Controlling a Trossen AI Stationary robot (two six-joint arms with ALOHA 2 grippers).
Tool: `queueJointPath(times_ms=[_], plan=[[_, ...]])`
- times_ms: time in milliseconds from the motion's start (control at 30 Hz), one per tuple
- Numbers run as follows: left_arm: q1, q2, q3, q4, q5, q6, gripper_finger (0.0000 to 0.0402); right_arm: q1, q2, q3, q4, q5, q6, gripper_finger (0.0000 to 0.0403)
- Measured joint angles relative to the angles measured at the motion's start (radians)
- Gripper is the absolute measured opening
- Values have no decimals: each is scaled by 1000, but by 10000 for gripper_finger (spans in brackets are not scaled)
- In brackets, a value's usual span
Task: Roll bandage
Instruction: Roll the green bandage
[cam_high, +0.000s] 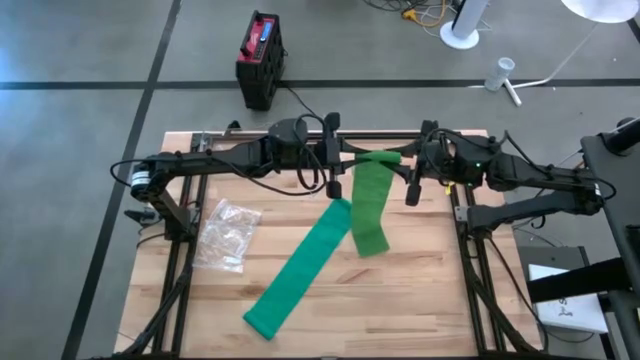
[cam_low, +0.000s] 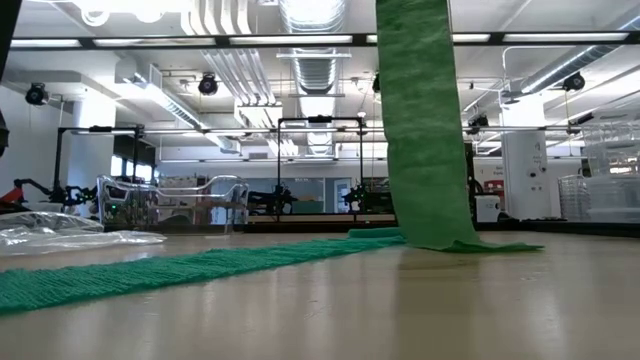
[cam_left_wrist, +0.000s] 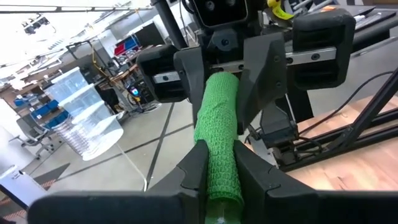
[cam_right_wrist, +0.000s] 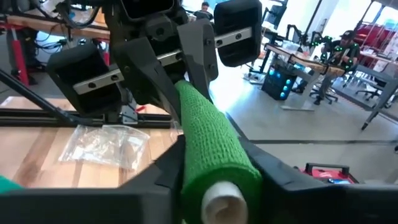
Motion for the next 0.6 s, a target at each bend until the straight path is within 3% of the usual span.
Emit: queueJointPath(times_ms=[133, 333, 500, 600], plan=[[0, -10, 0, -4, 4, -4, 76, 0, -16, -20, 18, -20, -17, 33], [21, -52, 0, -10, 23, -72, 153, -1, -109, -134, 169, -55, -45, 32], [48, -50, 0, -10, 191, -161, 223, 0, -146, -195, 226, -133, -64, 34], [55, -47, 0, 12, 233, -203, 253, 0, -145, -201, 244, -187, -64, 34]])
